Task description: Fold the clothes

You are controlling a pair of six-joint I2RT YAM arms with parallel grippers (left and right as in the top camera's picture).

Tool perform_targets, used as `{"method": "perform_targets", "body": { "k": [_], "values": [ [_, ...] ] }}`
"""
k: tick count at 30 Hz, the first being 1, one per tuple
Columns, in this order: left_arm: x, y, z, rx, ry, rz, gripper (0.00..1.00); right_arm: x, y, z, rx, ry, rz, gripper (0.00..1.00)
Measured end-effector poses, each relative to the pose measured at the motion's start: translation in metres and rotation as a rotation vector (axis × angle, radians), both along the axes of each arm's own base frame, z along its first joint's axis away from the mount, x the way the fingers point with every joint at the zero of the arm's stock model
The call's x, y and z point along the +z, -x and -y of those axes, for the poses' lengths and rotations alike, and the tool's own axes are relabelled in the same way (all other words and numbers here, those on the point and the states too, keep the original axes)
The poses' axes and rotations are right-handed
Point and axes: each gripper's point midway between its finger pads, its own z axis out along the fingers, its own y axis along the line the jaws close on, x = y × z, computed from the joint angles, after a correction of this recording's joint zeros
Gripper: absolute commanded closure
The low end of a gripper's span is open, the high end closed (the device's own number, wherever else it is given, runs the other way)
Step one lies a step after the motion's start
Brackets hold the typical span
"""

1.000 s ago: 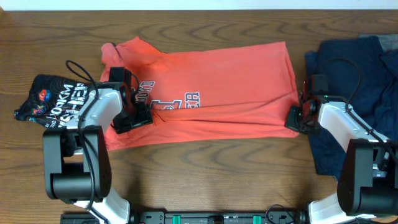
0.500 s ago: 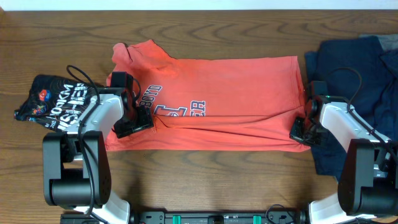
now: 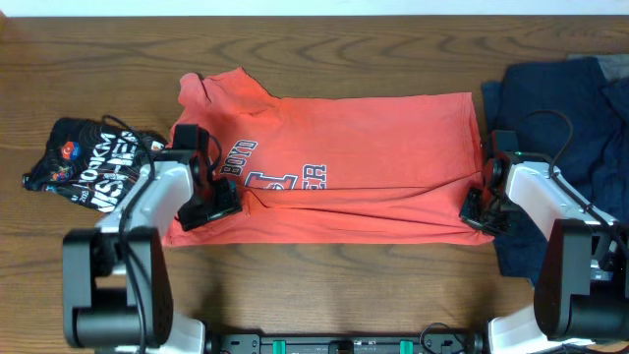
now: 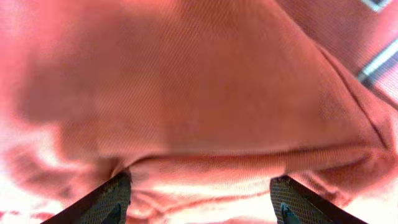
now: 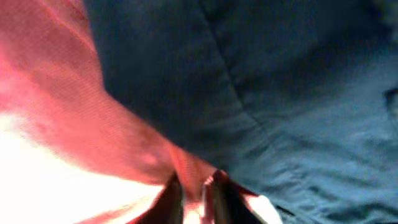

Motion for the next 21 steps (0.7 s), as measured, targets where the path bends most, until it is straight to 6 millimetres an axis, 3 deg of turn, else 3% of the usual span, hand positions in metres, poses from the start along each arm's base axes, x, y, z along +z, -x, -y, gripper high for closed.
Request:
{"method": "perform_targets", "body": {
  "k": [1,2,5,9,14,18,21],
  "values": [
    [0.004,-0.001,0.0,0.0,-0.002,0.017,0.2,0.001,0.0,0.001,-0.002,0.007,0.003,0.39],
    [0.011,-0.004,0.0,-0.003,-0.003,0.045,0.18,0.003,0.0,0.003,-0.002,0.011,0.008,0.27],
    [0.038,-0.014,-0.001,-0.006,-0.004,0.154,0.11,0.014,-0.007,0.007,-0.007,0.017,0.053,0.11],
    [0.074,-0.037,0.001,-0.014,0.005,0.317,0.09,0.049,-0.039,0.005,0.044,0.001,0.197,0.09],
    [0.12,-0.088,0.005,-0.04,0.02,0.528,0.09,0.093,-0.069,-0.003,0.1,-0.035,0.358,0.09],
    [0.155,-0.14,0.003,-0.043,0.015,0.7,0.09,0.1,-0.071,-0.007,0.119,-0.059,0.379,0.09],
    [0.165,-0.173,-0.002,-0.038,0.01,0.778,0.09,0.099,-0.069,-0.009,0.13,-0.067,0.369,0.09]
  ]
}}
